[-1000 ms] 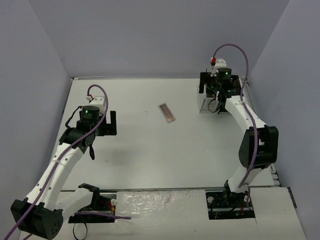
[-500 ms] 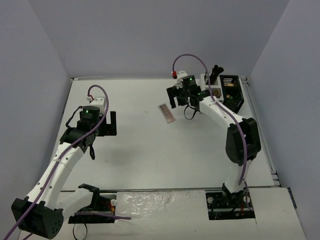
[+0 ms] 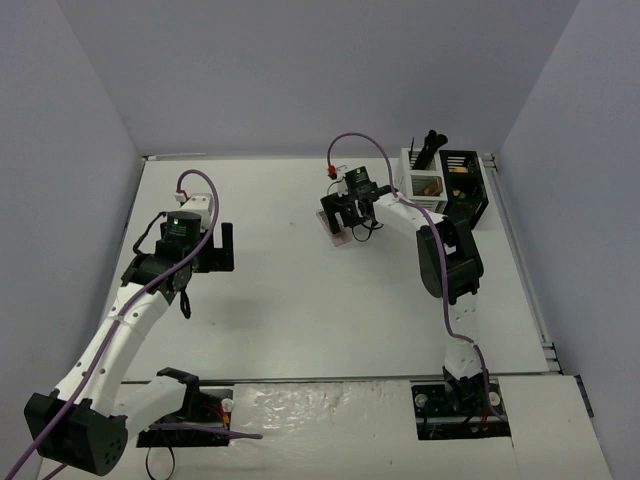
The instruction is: Organize the makeup
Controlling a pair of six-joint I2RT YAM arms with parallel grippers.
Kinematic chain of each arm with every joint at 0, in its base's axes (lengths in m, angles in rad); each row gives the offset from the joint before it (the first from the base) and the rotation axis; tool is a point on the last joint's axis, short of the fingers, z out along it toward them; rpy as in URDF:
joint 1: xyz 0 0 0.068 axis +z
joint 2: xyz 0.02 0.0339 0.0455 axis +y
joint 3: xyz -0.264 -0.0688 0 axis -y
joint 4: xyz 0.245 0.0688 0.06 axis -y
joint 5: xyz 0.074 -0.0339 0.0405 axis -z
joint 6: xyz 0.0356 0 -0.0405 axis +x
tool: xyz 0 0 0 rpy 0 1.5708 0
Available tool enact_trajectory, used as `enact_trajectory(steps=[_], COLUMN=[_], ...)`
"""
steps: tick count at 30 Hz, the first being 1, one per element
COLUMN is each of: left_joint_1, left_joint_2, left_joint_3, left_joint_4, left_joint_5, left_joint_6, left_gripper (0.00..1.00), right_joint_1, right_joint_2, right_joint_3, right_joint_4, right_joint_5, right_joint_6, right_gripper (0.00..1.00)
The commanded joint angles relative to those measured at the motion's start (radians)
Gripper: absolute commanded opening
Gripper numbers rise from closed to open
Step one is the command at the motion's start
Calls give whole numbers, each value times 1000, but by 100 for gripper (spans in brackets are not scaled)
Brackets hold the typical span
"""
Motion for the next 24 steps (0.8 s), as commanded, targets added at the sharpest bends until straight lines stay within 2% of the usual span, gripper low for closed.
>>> enact_trajectory(steps=[1, 10, 17, 19, 24], left_joint_1=[9, 11, 11, 11, 11], left_joint_2=[1, 5, 7, 8, 13], left_joint_3=[19, 18, 18, 18, 20], left_joint_4=[31, 31, 29, 29, 28], left_joint_5=[-12, -10, -10, -12, -9], left_joint_6=[-13, -14, -13, -13, -12], left_gripper=[97, 97, 97, 97, 97], right_joint_1=[29, 65, 94, 108, 120], right_joint_2=[3, 41, 69, 73, 63], right_joint_3=[64, 80, 95, 102, 105], right_joint_4=[23, 13, -19, -36, -46], right_joint_5=[-16, 23, 90, 119, 181], right_joint_6=[-3, -2, 1, -1, 15], right_gripper=[80, 80, 68, 61, 29])
